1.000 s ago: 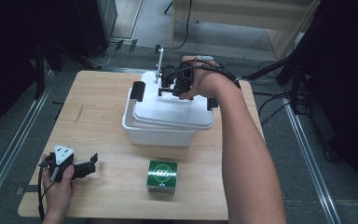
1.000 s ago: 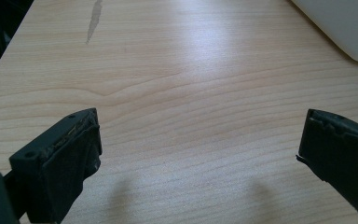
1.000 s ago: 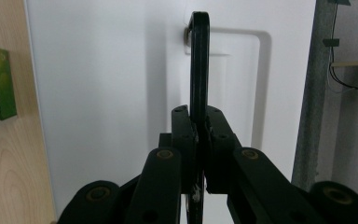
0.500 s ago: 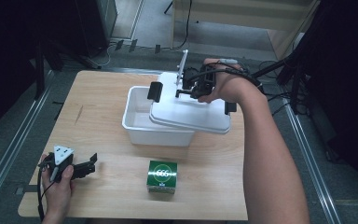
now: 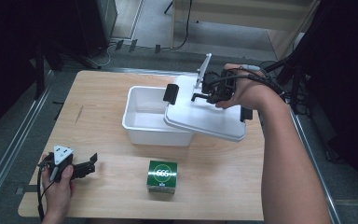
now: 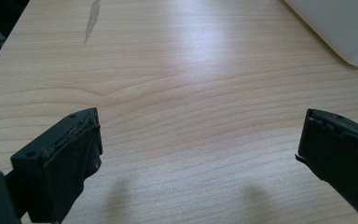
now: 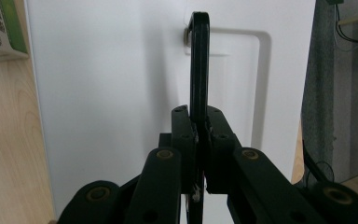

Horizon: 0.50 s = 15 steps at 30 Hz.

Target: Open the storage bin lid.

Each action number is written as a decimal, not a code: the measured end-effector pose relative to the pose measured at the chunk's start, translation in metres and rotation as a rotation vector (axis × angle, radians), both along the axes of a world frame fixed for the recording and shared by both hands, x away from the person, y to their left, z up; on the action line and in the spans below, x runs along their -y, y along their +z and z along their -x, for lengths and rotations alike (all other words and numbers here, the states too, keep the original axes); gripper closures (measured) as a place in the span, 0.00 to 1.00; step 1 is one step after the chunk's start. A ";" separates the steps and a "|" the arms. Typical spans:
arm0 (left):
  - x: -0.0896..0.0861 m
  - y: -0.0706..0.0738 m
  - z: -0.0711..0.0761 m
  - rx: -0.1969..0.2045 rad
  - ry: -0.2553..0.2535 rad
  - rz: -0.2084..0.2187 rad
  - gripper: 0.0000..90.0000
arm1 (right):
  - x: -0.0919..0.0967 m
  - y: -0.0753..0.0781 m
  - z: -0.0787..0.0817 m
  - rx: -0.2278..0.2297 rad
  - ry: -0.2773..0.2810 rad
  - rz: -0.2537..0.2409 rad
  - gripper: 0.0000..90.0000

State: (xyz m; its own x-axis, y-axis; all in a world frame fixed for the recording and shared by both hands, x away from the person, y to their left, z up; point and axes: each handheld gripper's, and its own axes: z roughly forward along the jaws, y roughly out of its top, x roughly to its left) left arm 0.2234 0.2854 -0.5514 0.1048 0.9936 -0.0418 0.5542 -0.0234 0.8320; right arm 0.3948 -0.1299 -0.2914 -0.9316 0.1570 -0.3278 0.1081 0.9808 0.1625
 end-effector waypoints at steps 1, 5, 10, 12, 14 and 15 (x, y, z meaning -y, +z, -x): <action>0.000 0.000 0.000 -0.001 0.000 -0.001 0.00 | 0.004 0.000 0.001 0.002 -0.007 -0.001 0.95; 0.000 0.000 0.000 -0.001 -0.002 -0.004 0.00 | 0.018 -0.001 0.004 -0.002 -0.025 -0.011 0.95; 0.000 0.000 0.000 -0.001 -0.004 -0.007 0.00 | 0.033 -0.004 0.008 -0.003 -0.041 -0.005 0.95; 0.000 0.000 0.000 -0.001 -0.004 -0.008 0.00 | 0.040 -0.005 0.009 -0.005 -0.054 -0.005 0.95; 0.000 0.000 0.000 0.001 -0.002 -0.006 0.00 | 0.047 -0.006 0.010 -0.005 -0.063 -0.006 0.95; 0.000 0.000 0.000 0.001 -0.003 -0.006 0.00 | 0.050 -0.007 0.011 -0.007 -0.070 -0.008 0.95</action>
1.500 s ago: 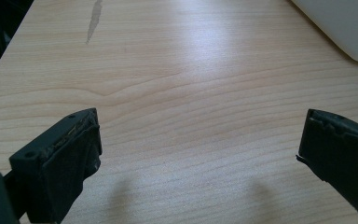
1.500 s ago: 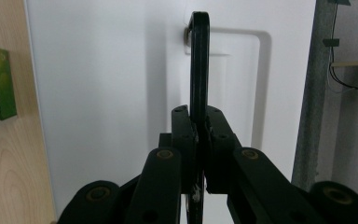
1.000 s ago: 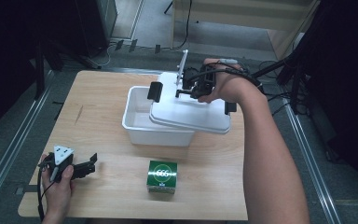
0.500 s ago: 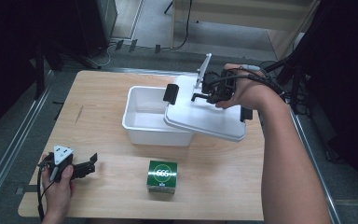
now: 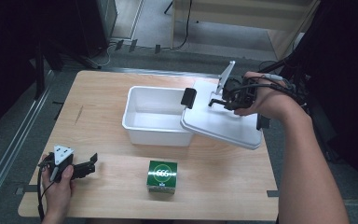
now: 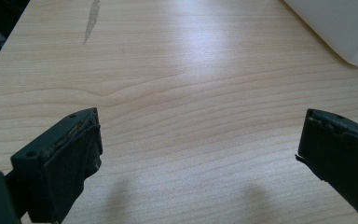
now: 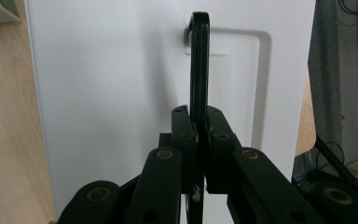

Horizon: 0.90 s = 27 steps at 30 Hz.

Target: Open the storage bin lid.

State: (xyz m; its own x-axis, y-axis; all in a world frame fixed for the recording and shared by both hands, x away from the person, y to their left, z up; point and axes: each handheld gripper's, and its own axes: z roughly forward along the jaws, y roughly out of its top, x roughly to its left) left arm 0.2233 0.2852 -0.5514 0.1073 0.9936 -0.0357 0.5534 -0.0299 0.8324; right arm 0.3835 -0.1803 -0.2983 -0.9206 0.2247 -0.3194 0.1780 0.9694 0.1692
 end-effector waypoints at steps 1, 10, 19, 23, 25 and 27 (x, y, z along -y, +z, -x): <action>0.000 0.000 0.000 0.001 0.000 0.000 0.00 | 0.002 -0.001 0.001 -0.002 -0.004 0.000 0.95; 0.001 0.000 0.000 0.001 -0.007 0.002 0.00 | 0.027 -0.009 0.008 -0.002 -0.029 0.016 0.95; 0.001 0.000 0.000 0.001 -0.006 -0.001 0.00 | 0.047 -0.014 0.018 -0.007 -0.047 0.018 0.95; 0.001 0.000 0.000 0.000 -0.007 -0.001 0.00 | 0.052 -0.019 0.022 -0.015 -0.048 0.023 0.95; 0.001 0.000 0.000 0.000 -0.006 -0.002 0.00 | 0.054 -0.022 0.023 -0.017 -0.048 0.018 0.95; 0.001 0.000 0.000 0.001 -0.007 -0.001 0.00 | 0.056 -0.025 0.024 -0.021 -0.045 0.012 0.95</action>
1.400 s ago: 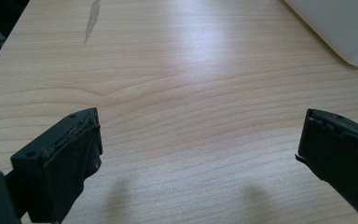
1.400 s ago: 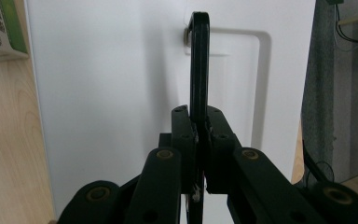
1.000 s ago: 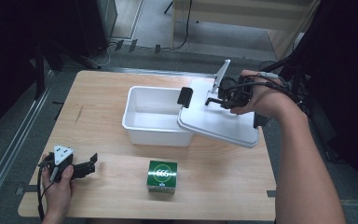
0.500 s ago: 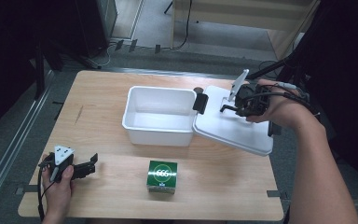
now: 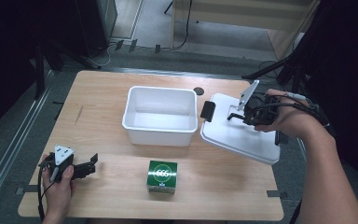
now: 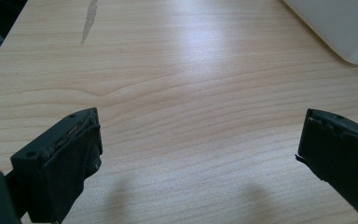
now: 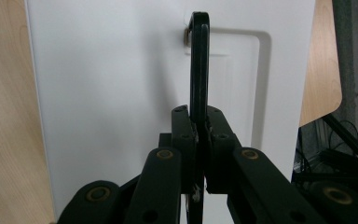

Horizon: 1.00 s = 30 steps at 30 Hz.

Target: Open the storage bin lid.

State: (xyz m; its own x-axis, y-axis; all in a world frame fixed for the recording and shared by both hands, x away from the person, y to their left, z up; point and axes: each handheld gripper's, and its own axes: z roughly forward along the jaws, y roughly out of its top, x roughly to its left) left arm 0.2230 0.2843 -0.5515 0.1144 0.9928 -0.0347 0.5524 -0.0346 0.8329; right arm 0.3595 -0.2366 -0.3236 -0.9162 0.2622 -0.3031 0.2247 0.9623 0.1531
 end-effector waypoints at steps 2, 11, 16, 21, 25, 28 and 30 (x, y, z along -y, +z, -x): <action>0.000 0.000 0.000 0.003 0.000 -0.001 0.00 | 0.002 -0.005 0.001 -0.004 -0.002 -0.003 0.95; 0.000 0.000 0.001 0.007 0.001 0.003 0.00 | 0.009 -0.026 0.002 -0.020 -0.012 -0.008 0.95; 0.000 0.000 0.001 0.007 0.004 0.004 0.00 | 0.012 -0.040 0.003 -0.039 -0.017 -0.005 0.95; 0.000 0.000 0.001 0.005 0.004 0.000 0.00 | 0.015 -0.054 0.004 -0.037 -0.014 -0.015 0.95; 0.000 0.000 0.001 0.011 0.007 0.003 0.00 | 0.016 -0.066 0.005 -0.041 -0.025 -0.017 0.95; -0.001 0.000 0.002 0.012 0.011 0.013 0.00 | 0.017 -0.075 0.005 -0.047 -0.030 -0.013 0.95; -0.001 0.000 0.002 0.018 0.013 0.013 0.00 | 0.017 -0.082 0.005 -0.046 -0.031 -0.013 0.95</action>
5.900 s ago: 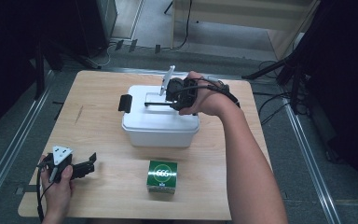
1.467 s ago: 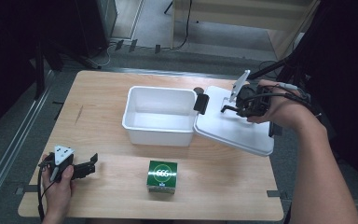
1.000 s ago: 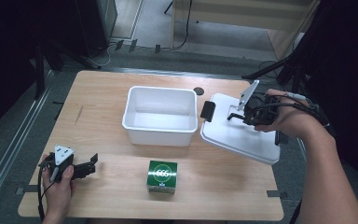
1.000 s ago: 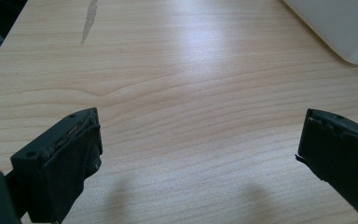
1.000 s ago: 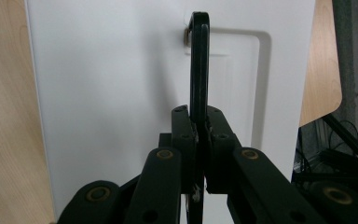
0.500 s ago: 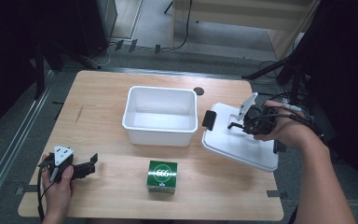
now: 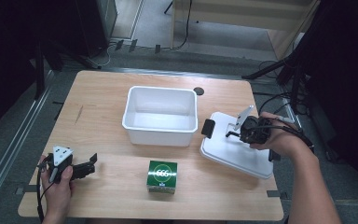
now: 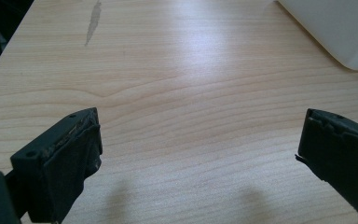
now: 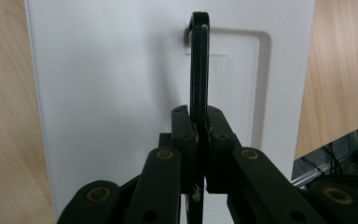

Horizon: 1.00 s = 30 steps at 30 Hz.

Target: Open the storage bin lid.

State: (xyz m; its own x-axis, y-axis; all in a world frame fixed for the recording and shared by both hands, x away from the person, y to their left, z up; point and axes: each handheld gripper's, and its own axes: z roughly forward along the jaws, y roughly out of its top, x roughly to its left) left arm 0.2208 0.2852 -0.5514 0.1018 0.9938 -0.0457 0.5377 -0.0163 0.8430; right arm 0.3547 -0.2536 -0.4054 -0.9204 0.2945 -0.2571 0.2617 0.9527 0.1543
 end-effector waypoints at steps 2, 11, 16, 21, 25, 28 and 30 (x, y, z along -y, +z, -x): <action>0.001 0.000 0.001 0.004 0.003 -0.004 0.00 | 0.001 -0.006 0.000 -0.004 -0.001 -0.008 0.95; 0.002 0.000 0.002 0.016 0.009 -0.020 0.00 | 0.005 -0.029 0.000 -0.004 -0.019 -0.018 0.95; 0.002 0.000 0.002 0.016 0.009 -0.019 0.00 | 0.007 -0.045 0.003 -0.009 -0.029 -0.004 0.95; 0.001 0.000 0.002 0.014 0.008 -0.009 0.00 | 0.007 -0.055 0.004 -0.004 -0.042 -0.021 0.95; 0.001 0.000 0.002 0.013 0.009 -0.006 0.00 | 0.004 -0.057 0.002 0.008 -0.037 -0.037 0.95; 0.001 0.000 0.002 0.012 0.008 -0.006 0.00 | 0.002 -0.057 0.002 0.009 -0.039 -0.031 0.94; 0.001 0.000 0.002 0.011 0.010 -0.004 0.00 | 0.000 -0.056 0.003 0.003 -0.037 -0.039 0.87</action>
